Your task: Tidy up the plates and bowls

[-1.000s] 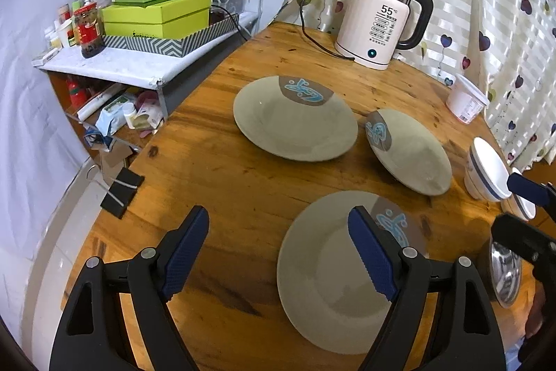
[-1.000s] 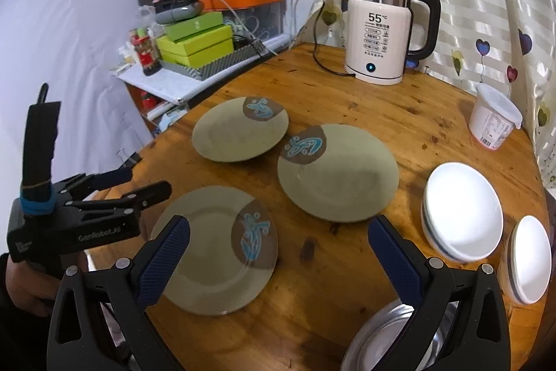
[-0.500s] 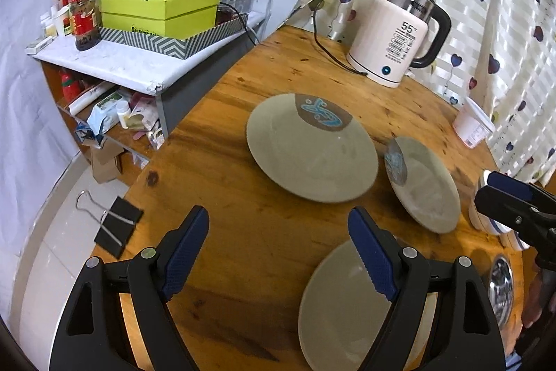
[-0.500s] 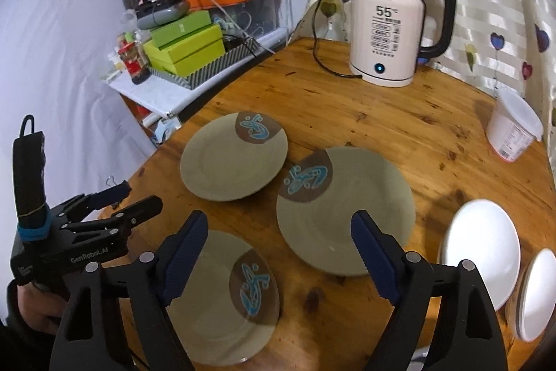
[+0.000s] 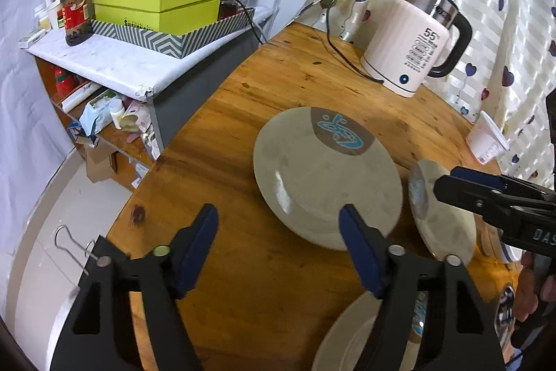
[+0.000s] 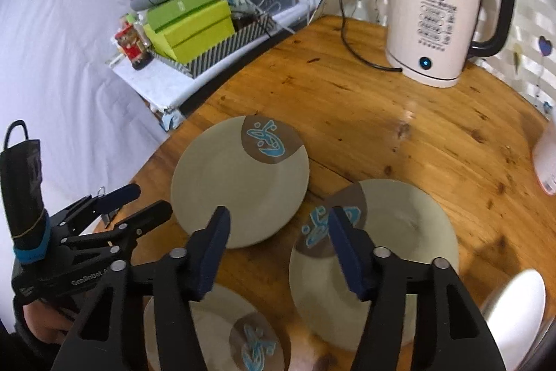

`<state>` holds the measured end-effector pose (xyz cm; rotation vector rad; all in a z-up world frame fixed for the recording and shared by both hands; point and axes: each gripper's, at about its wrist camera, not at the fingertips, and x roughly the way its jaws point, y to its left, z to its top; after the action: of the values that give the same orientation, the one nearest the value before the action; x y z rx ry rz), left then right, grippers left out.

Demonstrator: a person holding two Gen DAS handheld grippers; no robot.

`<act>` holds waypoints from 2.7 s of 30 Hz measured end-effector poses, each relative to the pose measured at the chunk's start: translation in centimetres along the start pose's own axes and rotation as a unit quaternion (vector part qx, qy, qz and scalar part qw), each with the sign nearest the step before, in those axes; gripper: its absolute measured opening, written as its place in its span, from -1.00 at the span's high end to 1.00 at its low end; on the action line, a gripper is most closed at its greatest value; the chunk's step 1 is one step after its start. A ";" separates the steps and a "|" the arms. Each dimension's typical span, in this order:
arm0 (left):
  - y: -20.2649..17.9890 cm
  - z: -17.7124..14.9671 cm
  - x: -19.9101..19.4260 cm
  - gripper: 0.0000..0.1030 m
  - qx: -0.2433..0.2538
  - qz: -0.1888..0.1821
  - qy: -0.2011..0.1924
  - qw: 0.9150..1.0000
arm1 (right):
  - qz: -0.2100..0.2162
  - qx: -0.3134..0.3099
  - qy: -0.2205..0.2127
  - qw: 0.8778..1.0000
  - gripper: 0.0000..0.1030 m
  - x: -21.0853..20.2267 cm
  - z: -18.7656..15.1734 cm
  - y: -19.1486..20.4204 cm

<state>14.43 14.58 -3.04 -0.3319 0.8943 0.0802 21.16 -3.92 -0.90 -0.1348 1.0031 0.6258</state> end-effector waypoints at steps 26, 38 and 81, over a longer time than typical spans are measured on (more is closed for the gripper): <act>0.0 1.2 3.8 0.31 0.000 -0.004 0.027 1.000 | 0.025 0.020 0.048 0.998 0.45 7.6 3.0 -2.3; 0.0 1.4 3.8 0.33 0.001 -0.001 0.023 1.000 | 0.029 0.029 0.046 0.998 0.58 7.8 3.0 -2.6; -2.8 -4.5 -5.1 0.33 0.022 -0.010 0.021 0.999 | 0.023 0.049 0.032 0.998 0.57 -1.6 -4.1 0.2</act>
<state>8.42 10.90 -1.02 -0.3019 0.9318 0.0343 17.37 -5.98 -1.81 -0.0460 1.1000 0.6169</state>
